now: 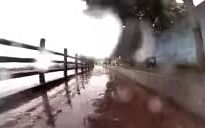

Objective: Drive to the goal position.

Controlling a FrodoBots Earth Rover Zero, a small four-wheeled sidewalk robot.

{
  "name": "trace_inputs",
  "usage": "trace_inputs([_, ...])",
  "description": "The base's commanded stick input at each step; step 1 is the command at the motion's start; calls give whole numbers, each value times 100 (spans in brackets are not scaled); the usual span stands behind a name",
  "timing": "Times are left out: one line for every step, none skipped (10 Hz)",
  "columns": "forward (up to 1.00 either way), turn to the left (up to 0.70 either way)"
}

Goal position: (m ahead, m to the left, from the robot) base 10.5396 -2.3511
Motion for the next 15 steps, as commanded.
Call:
trace_inputs([100,14])
trace_inputs([100,20])
trace_inputs([100,6])
trace_inputs([100,0])
trace_inputs([100,0])
trace_inputs([100,0])
trace_inputs([100,0])
trace_inputs([100,0])
trace_inputs([100,0])
trace_inputs([100,0])
trace_inputs([100,0])
trace_inputs([100,0])
trace_inputs([100,0])
trace_inputs([100,0])
trace_inputs([100,0])
